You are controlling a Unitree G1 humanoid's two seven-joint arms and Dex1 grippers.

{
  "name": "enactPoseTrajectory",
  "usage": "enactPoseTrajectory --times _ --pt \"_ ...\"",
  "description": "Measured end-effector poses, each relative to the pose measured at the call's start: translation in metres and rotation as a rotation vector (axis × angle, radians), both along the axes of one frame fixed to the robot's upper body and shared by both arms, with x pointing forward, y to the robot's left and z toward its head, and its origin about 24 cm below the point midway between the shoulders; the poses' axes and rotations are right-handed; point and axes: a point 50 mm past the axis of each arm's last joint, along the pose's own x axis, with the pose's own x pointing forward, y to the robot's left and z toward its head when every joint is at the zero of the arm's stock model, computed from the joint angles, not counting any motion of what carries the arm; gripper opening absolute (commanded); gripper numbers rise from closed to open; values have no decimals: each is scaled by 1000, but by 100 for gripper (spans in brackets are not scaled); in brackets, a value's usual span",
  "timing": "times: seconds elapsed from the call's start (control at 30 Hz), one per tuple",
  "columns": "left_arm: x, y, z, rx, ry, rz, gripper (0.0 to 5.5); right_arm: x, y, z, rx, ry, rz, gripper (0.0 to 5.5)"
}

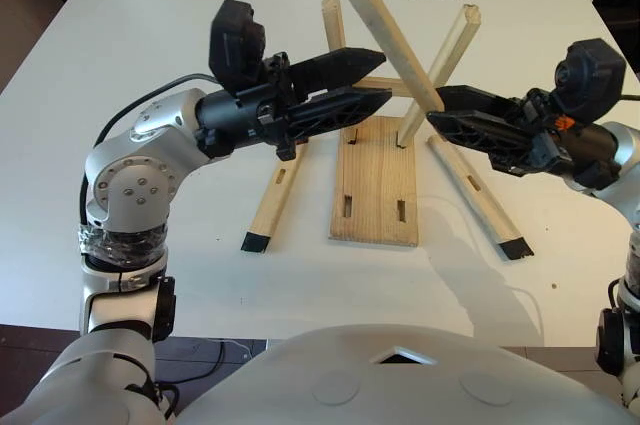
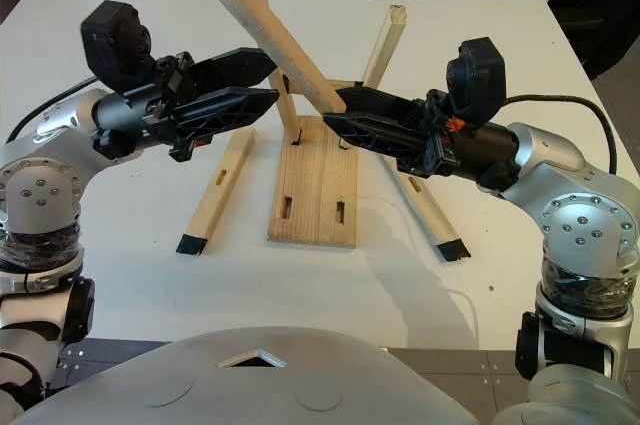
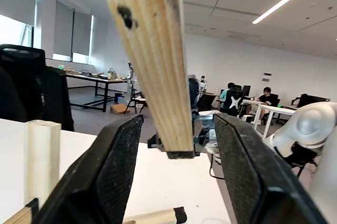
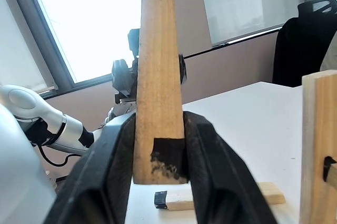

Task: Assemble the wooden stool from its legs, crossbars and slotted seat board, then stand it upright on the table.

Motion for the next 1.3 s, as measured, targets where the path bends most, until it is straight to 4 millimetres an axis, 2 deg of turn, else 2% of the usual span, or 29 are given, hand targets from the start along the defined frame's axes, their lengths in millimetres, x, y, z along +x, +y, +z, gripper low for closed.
enactPoseTrajectory --times 0.1,0.33,0.63,0.93,0.97,1.03,1.07,1.13,1.23,1.3 --pt "-2 -2 3 -36 13 -33 247 -1 5 -6 -13 10 47 130" --pt "-2 -5 1 9 8 -39 247 1 8 -14 -66 -13 56 130" --pt "0 -4 -11 129 -33 -2 132 3 10 -20 -128 -44 42 130" --pt "0 -1 -21 199 -49 -9 128 4 5 -26 -215 -88 39 130" --pt "0 0 -22 203 -50 -10 128 3 5 -26 -222 -96 37 166" --pt "1 1 -23 216 -61 -6 128 4 5 -26 -232 -109 26 190" --pt "2 4 -25 235 -58 6 128 6 3 -27 -237 -106 3 209" --pt "1 4 -26 233 -58 -13 128 8 0 -27 -238 -97 -27 213" --pt "2 7 -25 232 -64 -20 128 9 -16 -39 -224 -17 -91 213" --pt "8 16 -24 266 -77 19 128 9 -27 -45 -225 19 -147 213"
